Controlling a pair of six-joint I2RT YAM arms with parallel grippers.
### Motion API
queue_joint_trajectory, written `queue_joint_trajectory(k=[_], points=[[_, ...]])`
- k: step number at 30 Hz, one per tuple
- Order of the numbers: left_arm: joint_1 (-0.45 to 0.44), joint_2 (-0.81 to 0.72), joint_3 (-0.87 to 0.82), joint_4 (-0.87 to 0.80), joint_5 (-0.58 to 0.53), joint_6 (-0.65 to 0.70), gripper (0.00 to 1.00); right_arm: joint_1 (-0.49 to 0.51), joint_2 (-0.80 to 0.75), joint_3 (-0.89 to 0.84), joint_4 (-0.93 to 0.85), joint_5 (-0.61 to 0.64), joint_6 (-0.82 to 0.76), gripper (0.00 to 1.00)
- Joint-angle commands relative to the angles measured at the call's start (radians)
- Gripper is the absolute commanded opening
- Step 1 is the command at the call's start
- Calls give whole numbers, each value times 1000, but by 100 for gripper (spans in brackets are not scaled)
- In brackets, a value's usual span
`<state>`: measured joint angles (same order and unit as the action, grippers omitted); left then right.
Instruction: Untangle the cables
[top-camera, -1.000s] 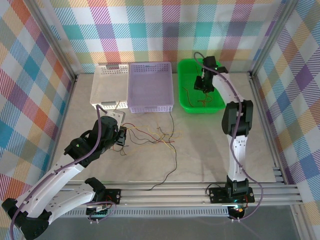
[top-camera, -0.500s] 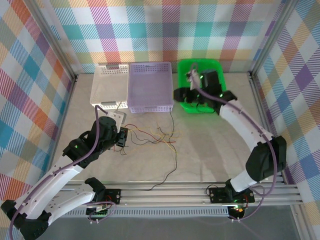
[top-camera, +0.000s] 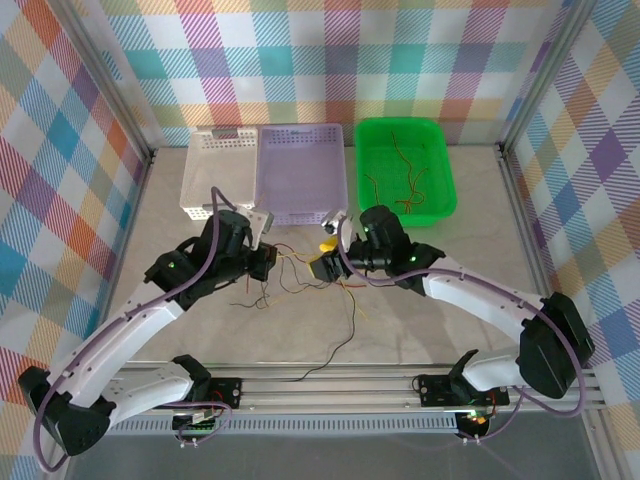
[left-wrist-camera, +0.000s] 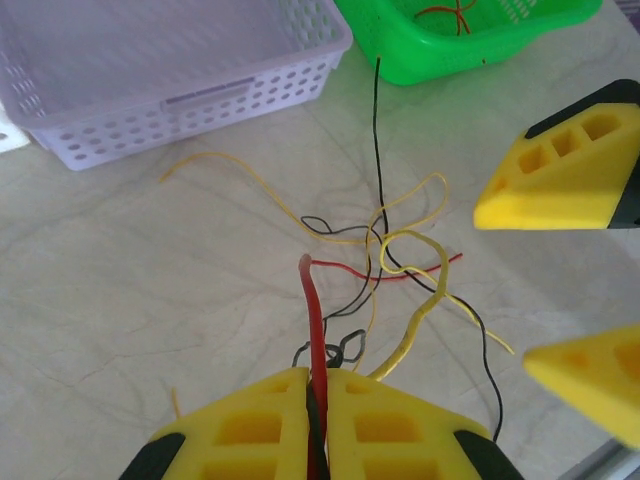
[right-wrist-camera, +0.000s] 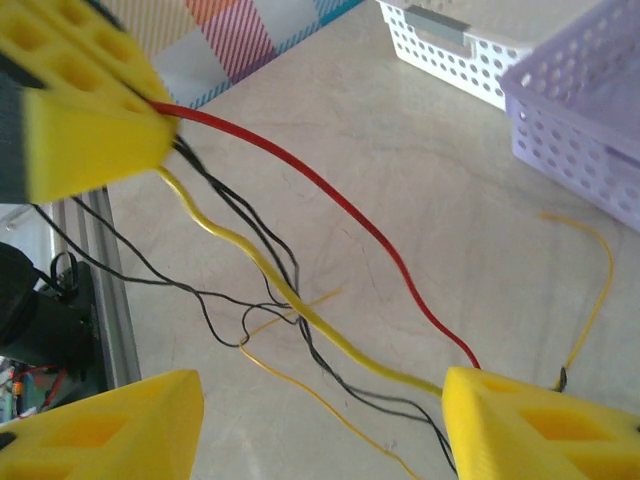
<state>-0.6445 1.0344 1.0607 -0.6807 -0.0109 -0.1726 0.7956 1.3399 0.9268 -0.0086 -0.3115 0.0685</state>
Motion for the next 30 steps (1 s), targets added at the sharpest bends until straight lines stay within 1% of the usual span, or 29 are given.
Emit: queue_joint_trajectory(k=[1,5,9,11,13,16,18,19,20,23,26,27,30], points=[[5,16,42,-13,46,-25,0,40,6,-10,77,87,-79,64],[3,27,48,-7,69,-30,0,74,54,8,69,149,-109,63],[3,26,51,-9,89,-25,0,80,81,18,68,198,-131,62],[3,26,51,-13,97,-21,0,81,89,23,65,203,-135,58],[3,27,51,-15,112,-15,0,82,96,31,56,206,-139,47],[3,29,49,-14,119,-11,0,83,102,47,36,220,-141,19],[3,29,48,-16,111,-5,0,82,92,56,17,240,-137,6],[3,29,48,-19,104,0,0,82,84,58,9,252,-137,1],[3,30,49,-23,95,5,0,82,72,58,5,265,-139,0],[4,33,50,-37,62,25,8,82,36,57,-19,298,-147,0],[3,40,51,-48,34,43,21,80,2,55,-38,316,-158,0],[4,43,52,-48,24,46,28,80,-7,56,-43,328,-158,0],[5,50,50,-46,11,51,39,73,-25,74,-80,356,-159,0]])
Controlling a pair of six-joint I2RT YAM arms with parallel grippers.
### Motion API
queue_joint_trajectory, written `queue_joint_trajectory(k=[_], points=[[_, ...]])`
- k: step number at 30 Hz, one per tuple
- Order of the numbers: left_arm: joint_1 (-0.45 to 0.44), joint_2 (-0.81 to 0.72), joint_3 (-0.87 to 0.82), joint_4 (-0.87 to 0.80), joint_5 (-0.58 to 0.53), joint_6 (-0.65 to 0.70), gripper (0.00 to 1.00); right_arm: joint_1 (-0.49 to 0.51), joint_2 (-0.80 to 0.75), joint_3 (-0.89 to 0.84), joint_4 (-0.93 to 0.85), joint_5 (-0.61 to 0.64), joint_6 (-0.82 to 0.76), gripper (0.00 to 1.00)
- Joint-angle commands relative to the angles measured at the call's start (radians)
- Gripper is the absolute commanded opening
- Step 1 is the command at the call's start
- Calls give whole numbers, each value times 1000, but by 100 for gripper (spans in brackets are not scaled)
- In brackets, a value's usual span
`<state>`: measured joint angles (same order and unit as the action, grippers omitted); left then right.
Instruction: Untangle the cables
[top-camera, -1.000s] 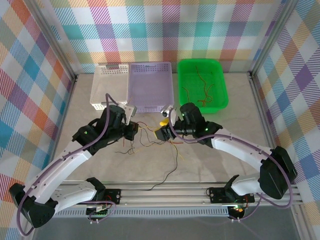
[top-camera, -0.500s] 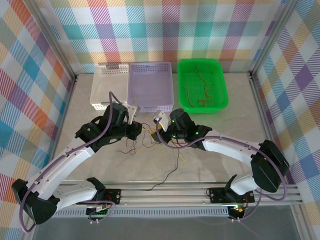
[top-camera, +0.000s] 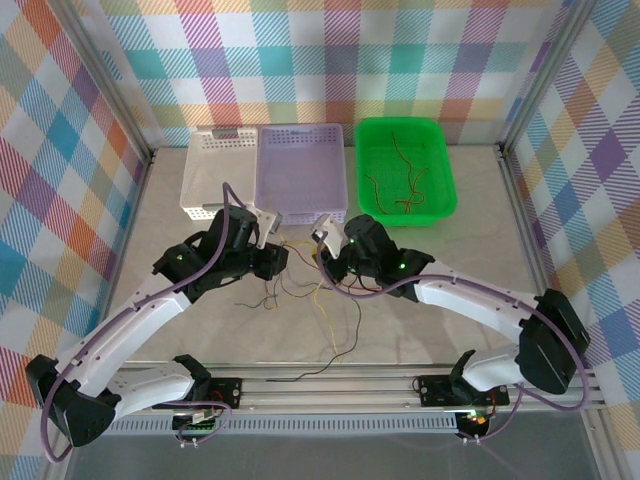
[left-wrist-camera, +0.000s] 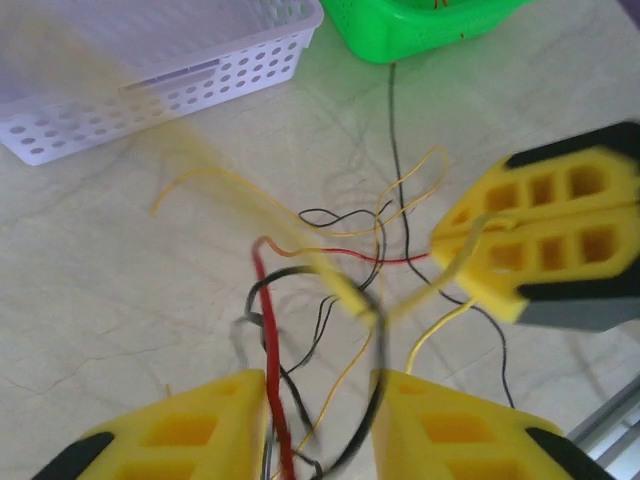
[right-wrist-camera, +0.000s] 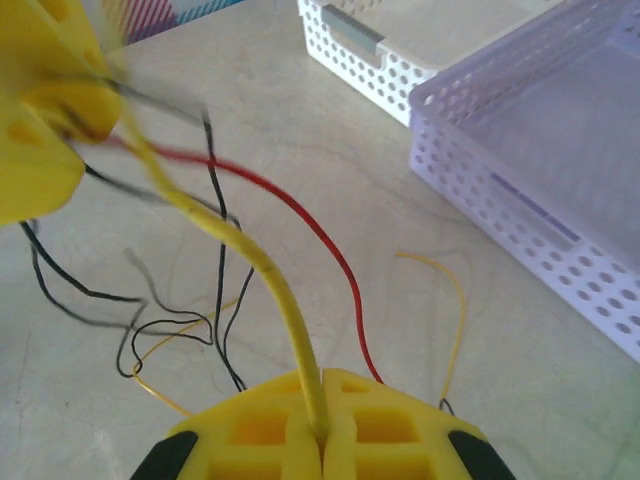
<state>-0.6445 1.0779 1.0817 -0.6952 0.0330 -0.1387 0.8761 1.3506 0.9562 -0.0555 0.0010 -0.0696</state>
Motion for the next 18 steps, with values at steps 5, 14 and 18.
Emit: queue_joint_trajectory(k=[5,14,18], points=[[5,9,15,-14,-58,13,45,-24,-70,73,-70,64,-22,0],[11,-8,-46,19,-67,14,43,-58,-108,211,-163,102,-9,0],[12,-12,-52,34,-37,-10,45,-58,-88,306,-240,58,-14,0]])
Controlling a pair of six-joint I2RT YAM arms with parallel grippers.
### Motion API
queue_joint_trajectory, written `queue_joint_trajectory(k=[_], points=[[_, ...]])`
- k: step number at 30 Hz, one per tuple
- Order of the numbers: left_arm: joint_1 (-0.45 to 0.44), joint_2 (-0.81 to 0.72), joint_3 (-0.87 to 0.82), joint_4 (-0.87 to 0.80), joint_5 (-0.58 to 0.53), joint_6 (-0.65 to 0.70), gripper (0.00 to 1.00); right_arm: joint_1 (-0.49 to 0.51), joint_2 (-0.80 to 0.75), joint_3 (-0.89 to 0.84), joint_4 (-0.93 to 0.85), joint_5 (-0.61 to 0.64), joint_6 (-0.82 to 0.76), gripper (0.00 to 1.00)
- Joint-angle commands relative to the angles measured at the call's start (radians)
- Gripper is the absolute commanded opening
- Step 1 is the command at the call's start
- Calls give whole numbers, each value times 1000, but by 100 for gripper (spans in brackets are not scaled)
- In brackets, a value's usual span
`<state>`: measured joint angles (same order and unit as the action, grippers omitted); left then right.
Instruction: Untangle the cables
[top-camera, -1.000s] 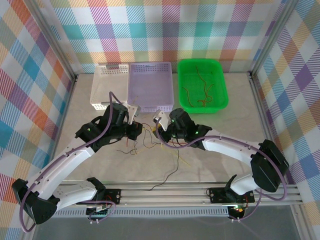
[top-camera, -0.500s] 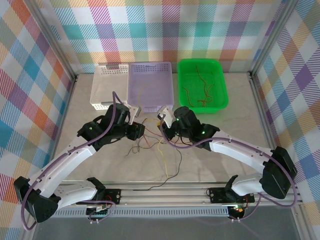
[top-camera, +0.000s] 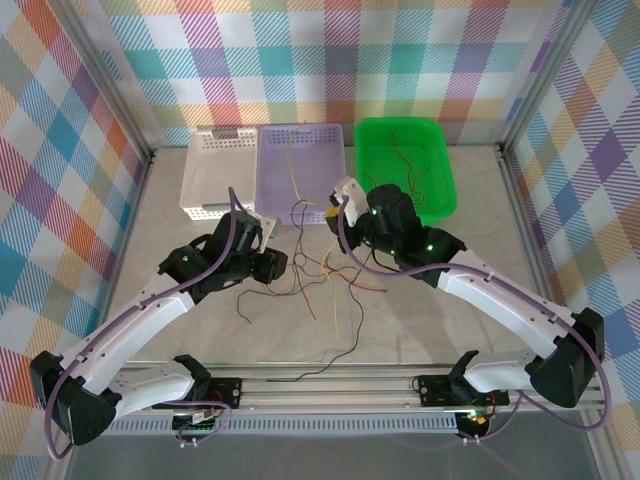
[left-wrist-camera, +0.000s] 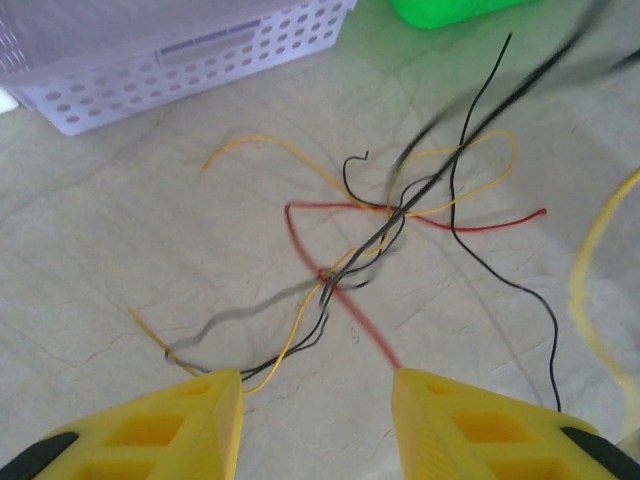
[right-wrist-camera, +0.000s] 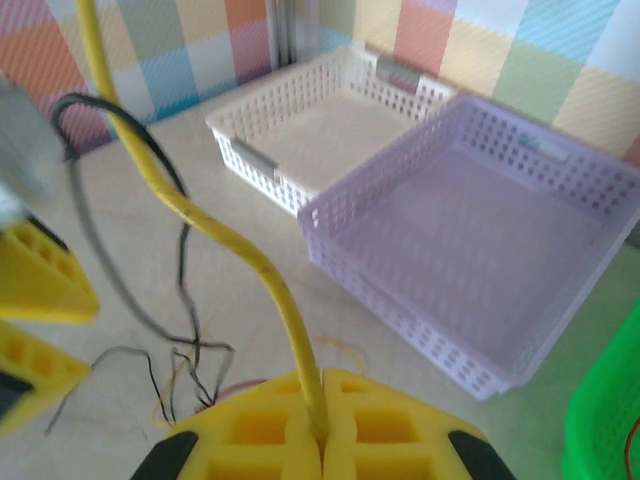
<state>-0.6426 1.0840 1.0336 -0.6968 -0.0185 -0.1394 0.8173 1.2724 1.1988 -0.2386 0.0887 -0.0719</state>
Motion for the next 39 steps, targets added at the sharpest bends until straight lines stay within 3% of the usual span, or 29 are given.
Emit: queue_joint_trajectory(k=[1,6,10,17,23,28,30,33,37,39], points=[[10,-21,0,42,44,-22,51,0,-6,79,-65,-38,-9,0],[9,-57,8,108,213,-120,78,0,-7,92,-74,-77,9,0],[9,-109,-30,220,269,-191,91,0,-13,91,-77,-118,18,0],[9,-100,-111,330,258,-210,95,0,-38,98,-83,-194,53,0],[9,-84,-152,410,235,-230,88,1,-64,102,-93,-273,88,0],[9,-64,-153,464,195,-253,48,2,-77,100,-105,-302,107,0],[9,-59,-159,481,190,-261,42,2,-81,102,-112,-306,110,0],[8,-55,-174,517,197,-280,42,2,-91,98,-113,-321,119,0],[9,-62,-207,589,231,-305,55,1,-94,94,-113,-342,132,0],[9,-69,-224,622,248,-319,51,1,-95,95,-112,-342,133,0]])
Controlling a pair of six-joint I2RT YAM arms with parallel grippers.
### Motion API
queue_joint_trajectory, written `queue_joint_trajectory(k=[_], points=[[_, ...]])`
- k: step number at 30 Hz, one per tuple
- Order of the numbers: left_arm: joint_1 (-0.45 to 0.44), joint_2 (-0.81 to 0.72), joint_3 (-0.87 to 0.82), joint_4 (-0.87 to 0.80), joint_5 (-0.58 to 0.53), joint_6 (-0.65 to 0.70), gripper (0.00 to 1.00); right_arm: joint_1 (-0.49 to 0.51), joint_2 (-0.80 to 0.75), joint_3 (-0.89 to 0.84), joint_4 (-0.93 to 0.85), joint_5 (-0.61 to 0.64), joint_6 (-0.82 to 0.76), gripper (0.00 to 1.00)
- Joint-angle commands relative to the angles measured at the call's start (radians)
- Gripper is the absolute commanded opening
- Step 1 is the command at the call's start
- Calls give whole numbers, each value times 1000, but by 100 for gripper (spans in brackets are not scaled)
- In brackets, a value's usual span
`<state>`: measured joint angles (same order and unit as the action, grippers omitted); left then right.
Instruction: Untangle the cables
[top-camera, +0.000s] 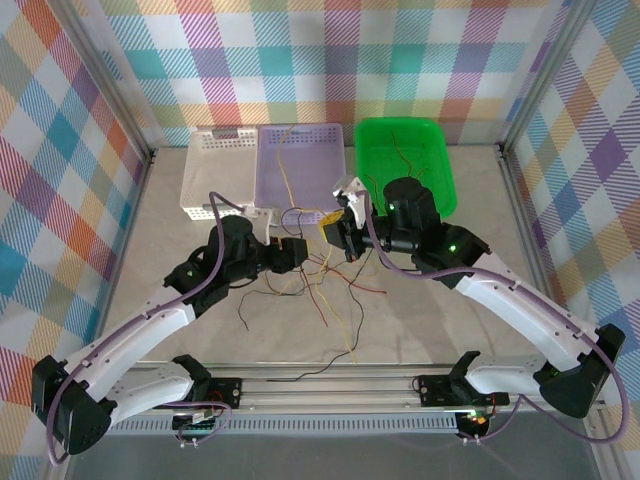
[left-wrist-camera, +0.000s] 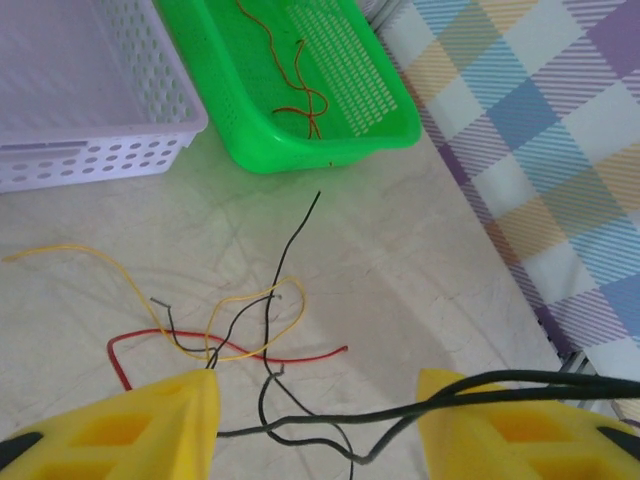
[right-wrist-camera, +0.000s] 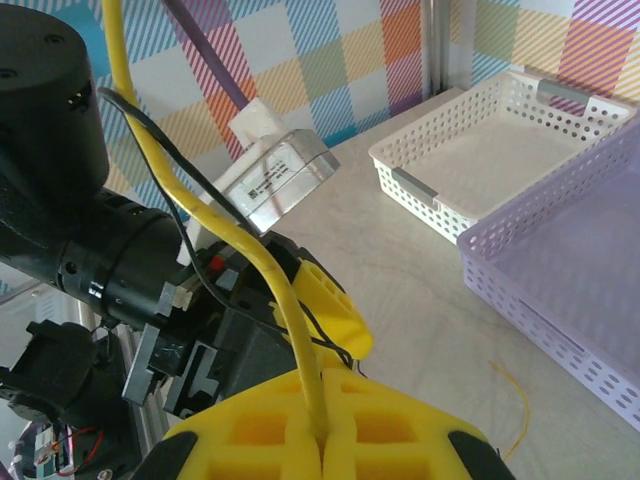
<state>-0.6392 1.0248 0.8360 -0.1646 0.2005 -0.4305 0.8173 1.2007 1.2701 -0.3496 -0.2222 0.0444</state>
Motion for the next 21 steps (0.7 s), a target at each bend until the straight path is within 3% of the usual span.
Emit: queue_joint_trajectory(k=[1,11,21], points=[[6,-14,-34,106,33,-35,46,1,-23,23,-1,-32,18,0],[6,-19,-63,143,39,-60,0,0,-27,12,-17,8,28,0],[10,-124,-54,-78,-98,-40,0,-30,-4,19,-140,250,11,0]])
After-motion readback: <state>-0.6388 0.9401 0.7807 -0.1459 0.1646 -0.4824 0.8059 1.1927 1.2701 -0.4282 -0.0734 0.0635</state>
